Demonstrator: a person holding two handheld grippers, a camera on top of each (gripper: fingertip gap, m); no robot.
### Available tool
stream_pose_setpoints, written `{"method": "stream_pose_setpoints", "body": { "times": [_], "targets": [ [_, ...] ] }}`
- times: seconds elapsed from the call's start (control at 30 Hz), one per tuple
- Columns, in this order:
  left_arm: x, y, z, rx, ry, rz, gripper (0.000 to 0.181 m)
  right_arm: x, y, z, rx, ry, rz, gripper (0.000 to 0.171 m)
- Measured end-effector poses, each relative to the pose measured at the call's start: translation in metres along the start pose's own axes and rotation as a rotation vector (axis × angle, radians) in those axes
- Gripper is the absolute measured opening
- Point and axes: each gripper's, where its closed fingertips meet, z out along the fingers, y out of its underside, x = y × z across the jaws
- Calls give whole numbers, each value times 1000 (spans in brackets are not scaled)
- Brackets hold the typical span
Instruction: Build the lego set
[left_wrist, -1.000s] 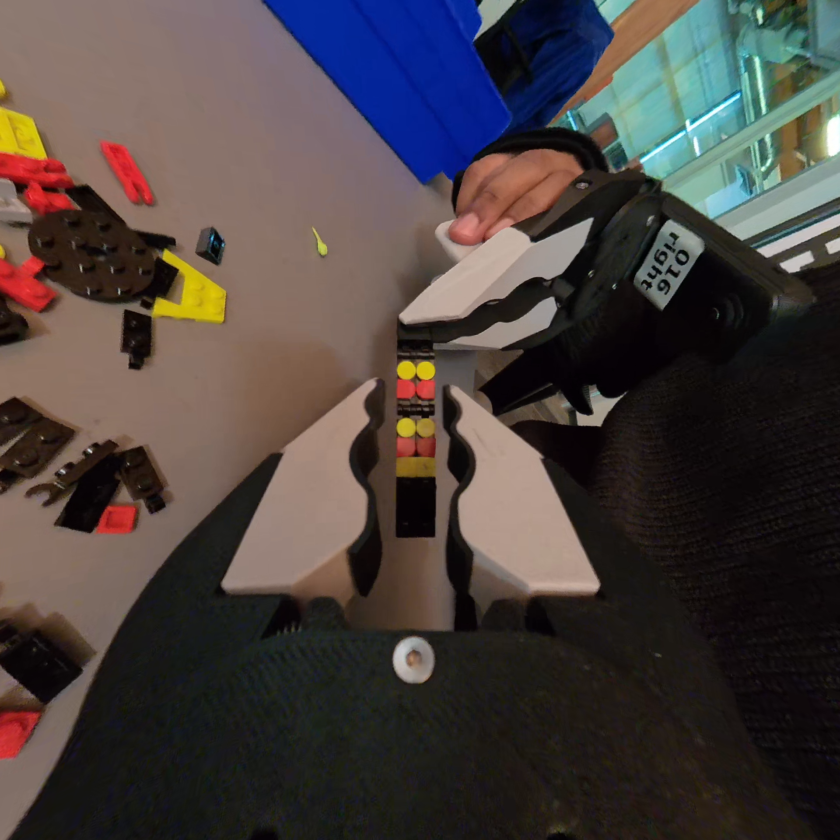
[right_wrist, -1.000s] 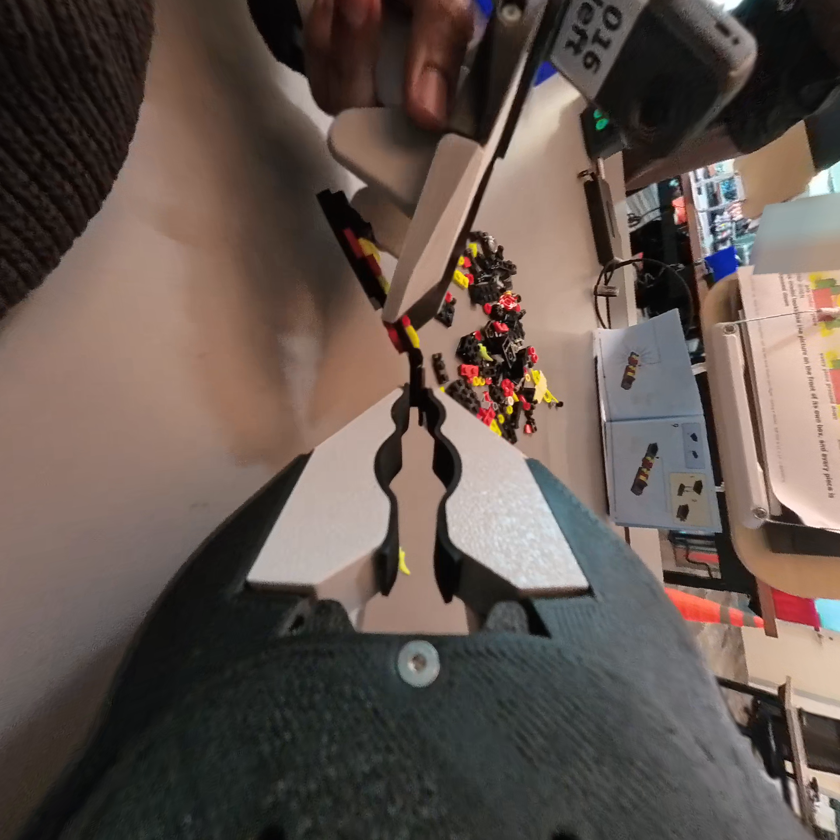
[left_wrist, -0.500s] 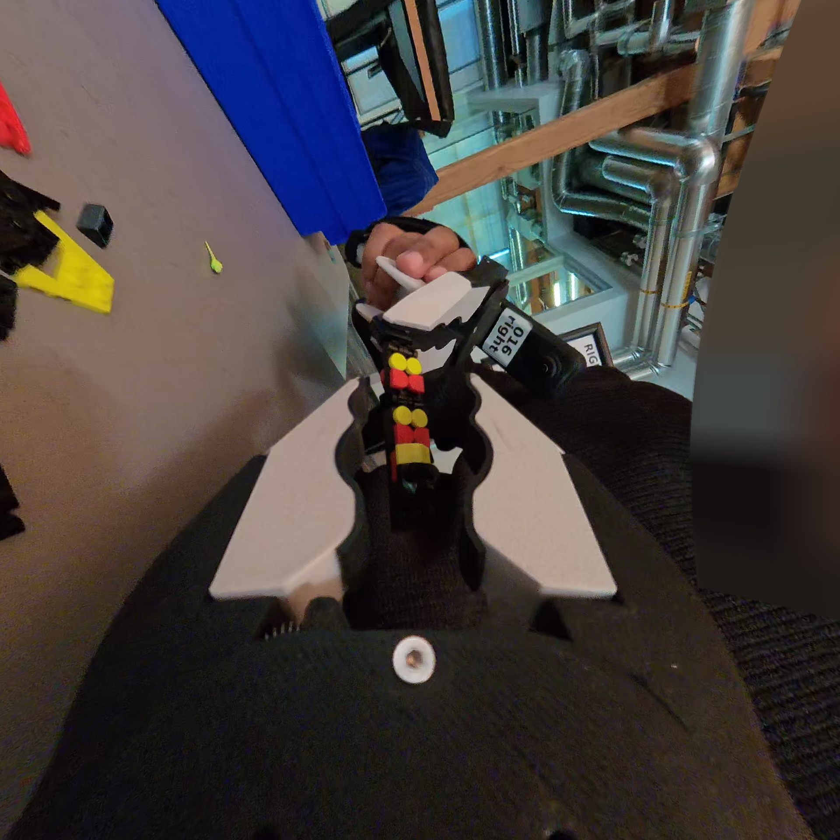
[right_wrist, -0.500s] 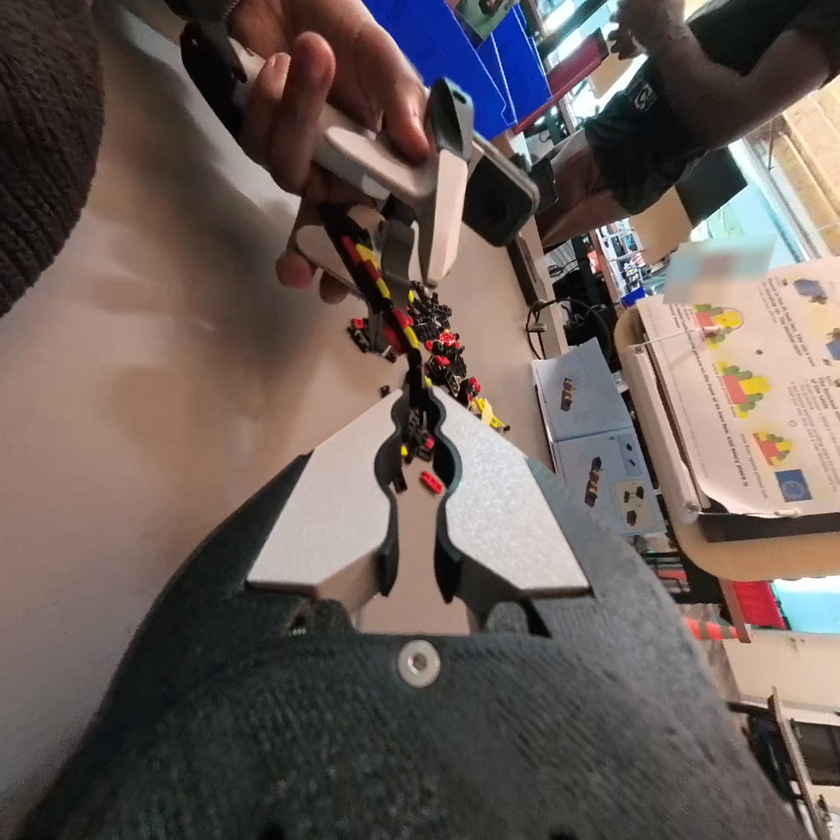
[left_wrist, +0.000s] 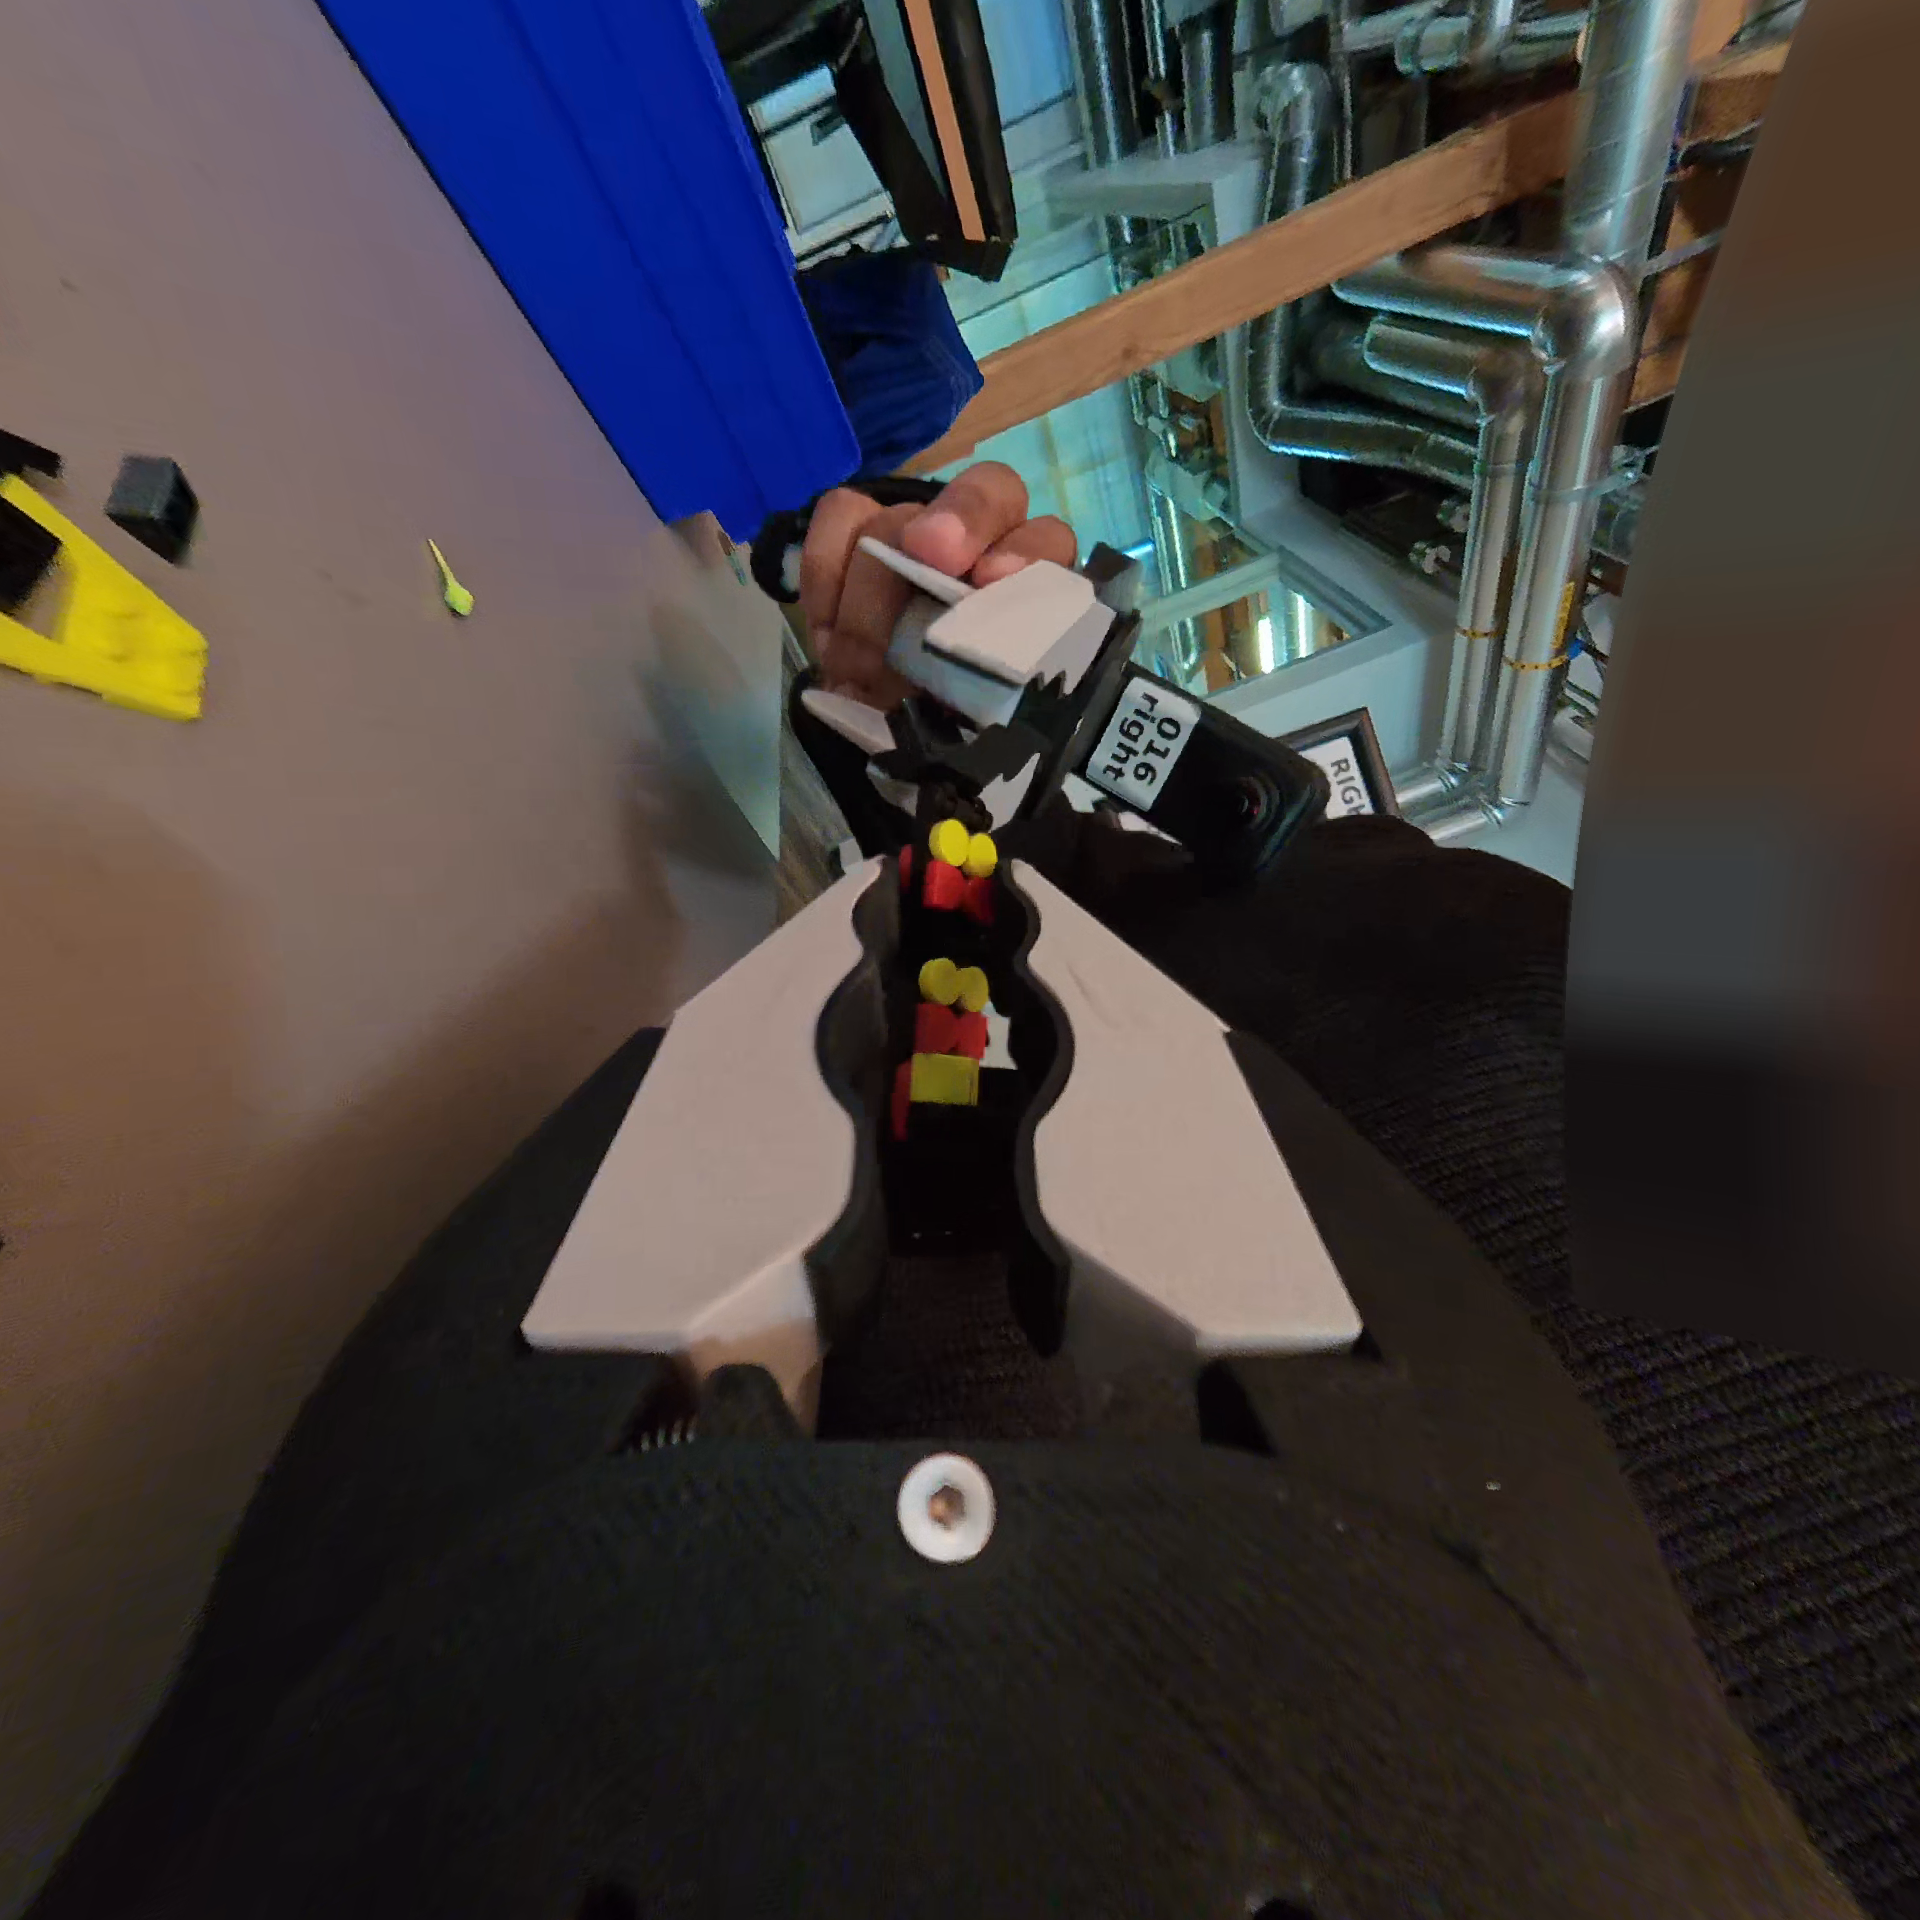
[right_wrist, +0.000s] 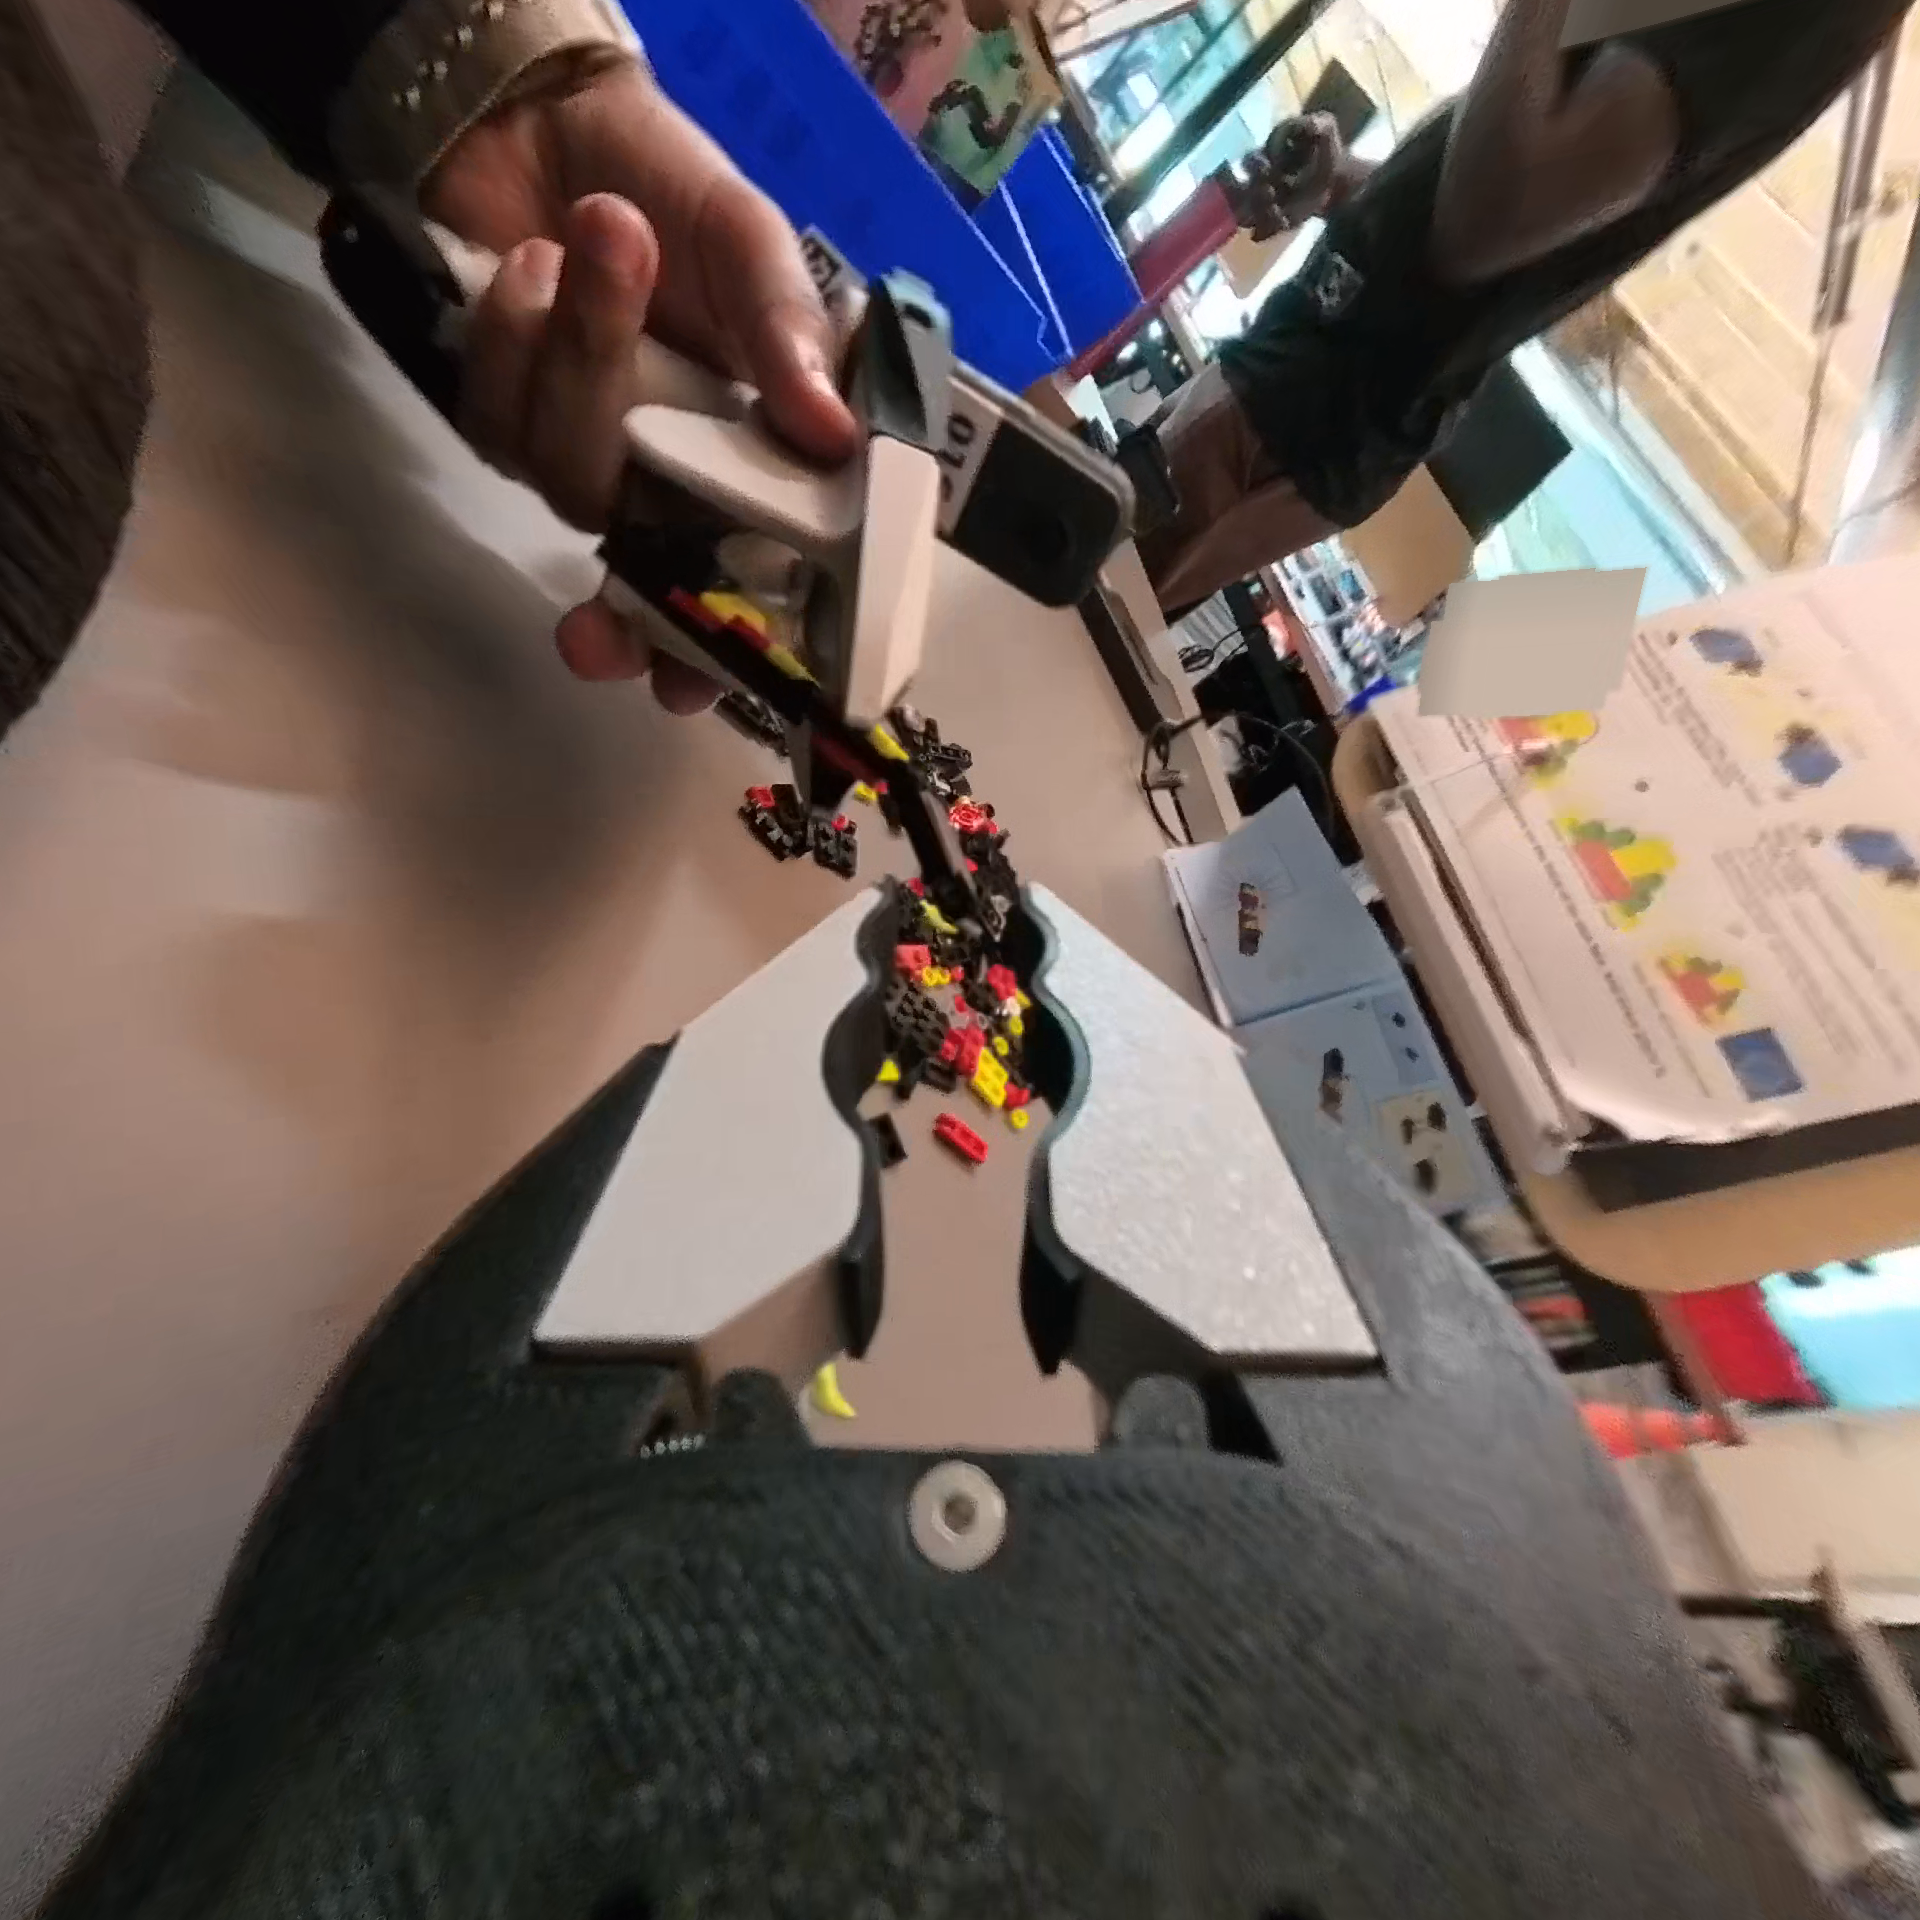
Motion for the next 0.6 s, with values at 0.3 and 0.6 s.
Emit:
{"method": "stream_pose_setpoints", "body": {
  "times": [0.3,0.6],
  "targets": [
    [-7,-23,-7,113,-187,266,16,33,10,-2,182,-215,1121,50],
    [-11,-21,-2,76,-366,560,16,24,6,4,292,-418,1583,38]
  ]
}}
